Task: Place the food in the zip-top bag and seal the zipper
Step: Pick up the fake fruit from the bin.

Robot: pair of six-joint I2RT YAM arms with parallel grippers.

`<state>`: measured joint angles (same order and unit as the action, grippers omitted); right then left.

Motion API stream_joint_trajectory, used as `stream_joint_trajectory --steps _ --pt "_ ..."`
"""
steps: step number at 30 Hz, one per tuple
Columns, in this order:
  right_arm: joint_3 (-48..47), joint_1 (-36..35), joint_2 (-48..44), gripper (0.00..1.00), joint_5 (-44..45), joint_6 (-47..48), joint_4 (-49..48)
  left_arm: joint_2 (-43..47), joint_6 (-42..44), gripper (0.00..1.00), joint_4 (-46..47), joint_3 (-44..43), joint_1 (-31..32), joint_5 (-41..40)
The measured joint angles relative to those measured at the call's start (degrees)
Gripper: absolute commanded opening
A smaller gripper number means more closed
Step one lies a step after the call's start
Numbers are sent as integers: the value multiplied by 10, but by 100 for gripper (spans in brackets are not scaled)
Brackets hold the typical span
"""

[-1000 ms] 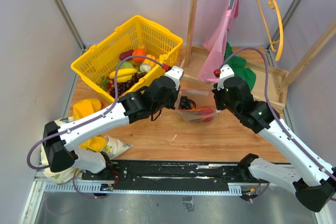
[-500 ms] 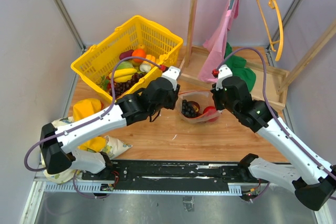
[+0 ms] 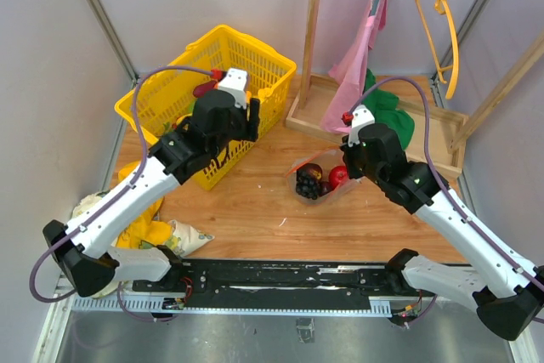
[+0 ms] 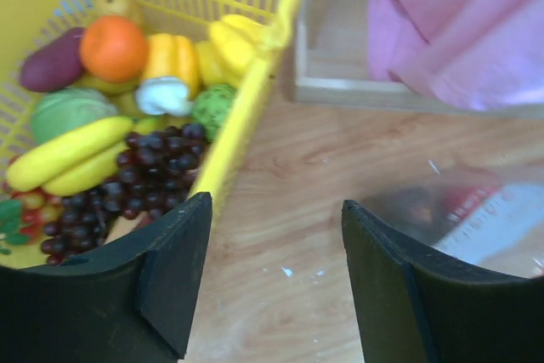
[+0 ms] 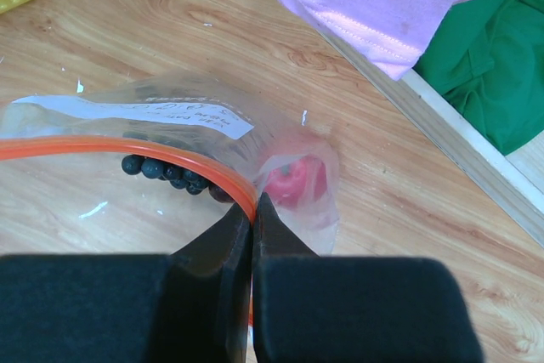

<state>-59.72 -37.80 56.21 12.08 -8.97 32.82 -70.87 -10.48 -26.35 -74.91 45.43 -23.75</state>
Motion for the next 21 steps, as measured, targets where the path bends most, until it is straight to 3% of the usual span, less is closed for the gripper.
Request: stream_joint_trajectory --steps 10,21 --pt "0 0 2 1 -4 0 0 -38 13 72 -23 -57 -228 113" --pt "0 0 4 1 -16 0 -5 -194 16 74 -33 -60 -336 233"
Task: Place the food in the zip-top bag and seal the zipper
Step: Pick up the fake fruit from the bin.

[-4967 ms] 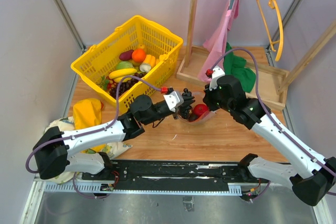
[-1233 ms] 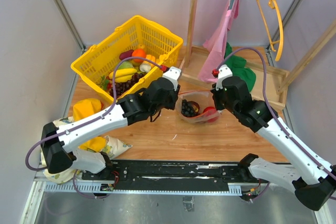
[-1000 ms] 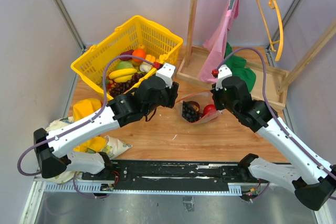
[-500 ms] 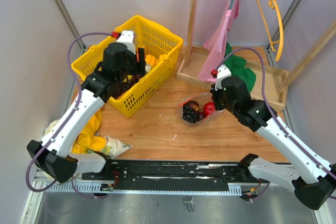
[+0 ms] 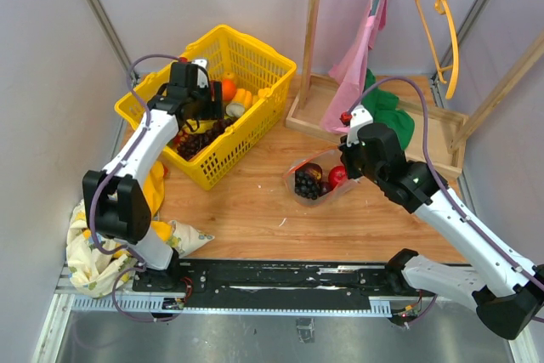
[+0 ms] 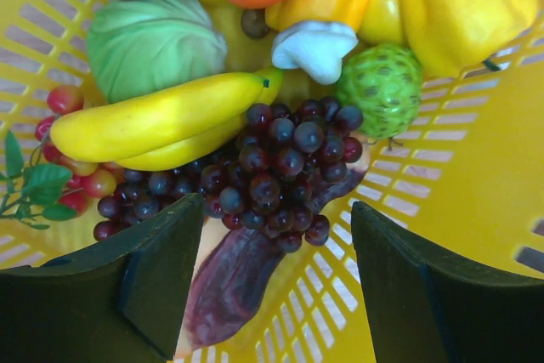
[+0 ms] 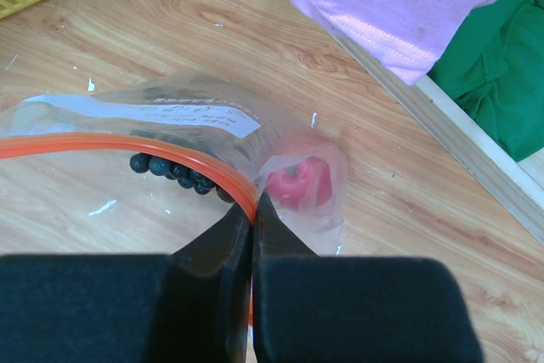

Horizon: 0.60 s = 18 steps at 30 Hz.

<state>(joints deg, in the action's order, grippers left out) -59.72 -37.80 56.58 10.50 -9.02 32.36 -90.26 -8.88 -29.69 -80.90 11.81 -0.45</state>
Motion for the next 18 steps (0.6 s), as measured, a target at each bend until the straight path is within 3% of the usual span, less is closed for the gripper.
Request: stream_joint_trajectory --steps 18 --pt "0 0 11 1 -5 -2 -9 -188 38 71 46 4 -6 57"
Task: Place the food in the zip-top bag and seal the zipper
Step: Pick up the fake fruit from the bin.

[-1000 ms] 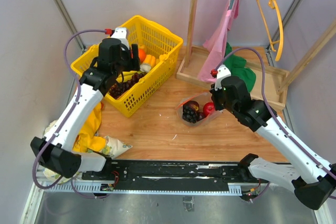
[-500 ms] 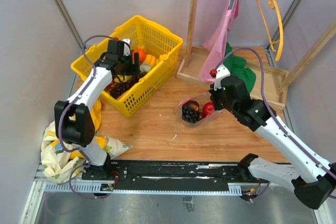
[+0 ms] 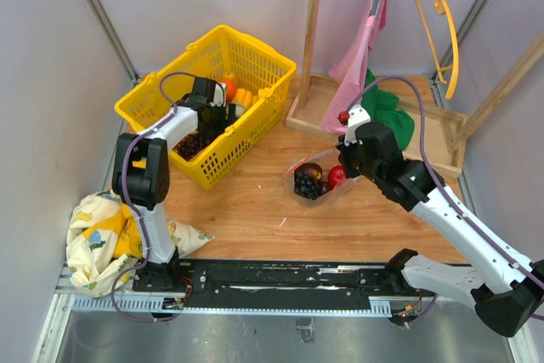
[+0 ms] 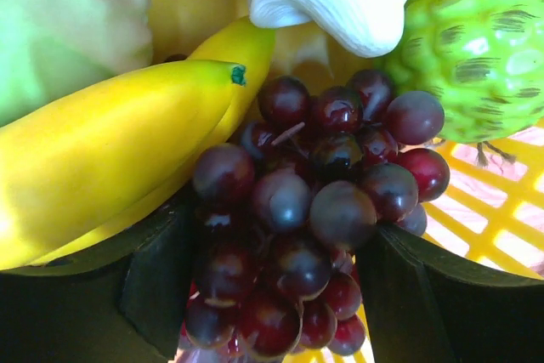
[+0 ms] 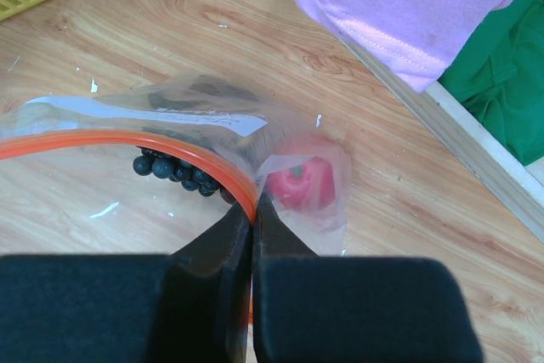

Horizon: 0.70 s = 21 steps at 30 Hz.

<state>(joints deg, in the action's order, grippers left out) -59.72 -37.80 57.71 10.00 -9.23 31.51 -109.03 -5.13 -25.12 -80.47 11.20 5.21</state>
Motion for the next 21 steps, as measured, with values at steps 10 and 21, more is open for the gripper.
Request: stream_joint_trajectory --steps 10,21 --pt "0 0 0 1 -2 0 -1 -34 1 37 9 -14 -2 34" --pt "0 0 1 1 -10 -6 -2 17 4 7 -21 -12 -2 26"
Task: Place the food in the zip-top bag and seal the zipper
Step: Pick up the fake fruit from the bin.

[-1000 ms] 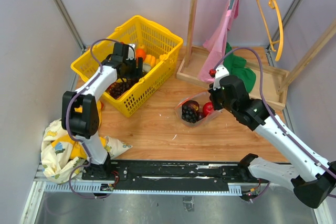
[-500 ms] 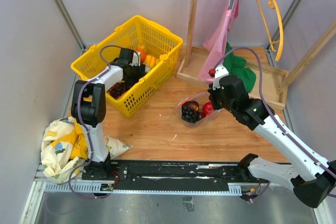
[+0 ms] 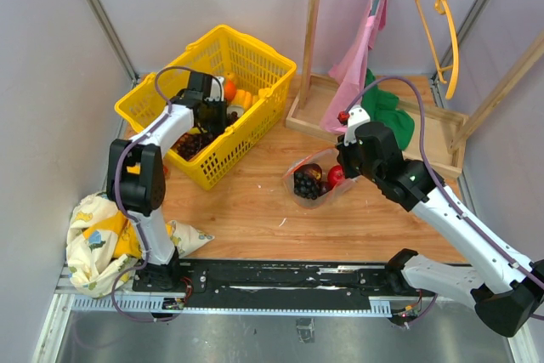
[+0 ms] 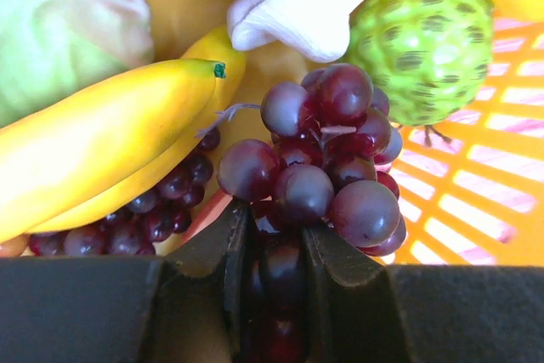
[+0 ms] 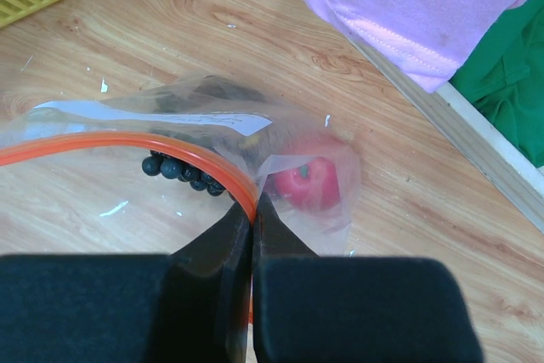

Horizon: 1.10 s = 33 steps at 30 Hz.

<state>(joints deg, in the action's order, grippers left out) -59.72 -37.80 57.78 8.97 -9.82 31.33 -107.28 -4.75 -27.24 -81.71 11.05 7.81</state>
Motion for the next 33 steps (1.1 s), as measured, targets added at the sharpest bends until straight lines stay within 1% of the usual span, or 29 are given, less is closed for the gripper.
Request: stream_joint_trajectory --steps 8,13,23,28,33 --pt "0 0 0 1 -6 -7 0 94 -3 0 2 19 0 -25" --pt "0 0 0 1 -11 -8 0 156 -7 0 5 35 0 -46" --pt "0 0 0 1 -19 -16 0 311 -18 0 16 57 0 -90" --pt "0 0 0 1 -20 -20 0 357 -22 0 22 57 0 -86" --pt "0 0 0 1 -20 -20 0 389 -31 0 40 70 0 -49"
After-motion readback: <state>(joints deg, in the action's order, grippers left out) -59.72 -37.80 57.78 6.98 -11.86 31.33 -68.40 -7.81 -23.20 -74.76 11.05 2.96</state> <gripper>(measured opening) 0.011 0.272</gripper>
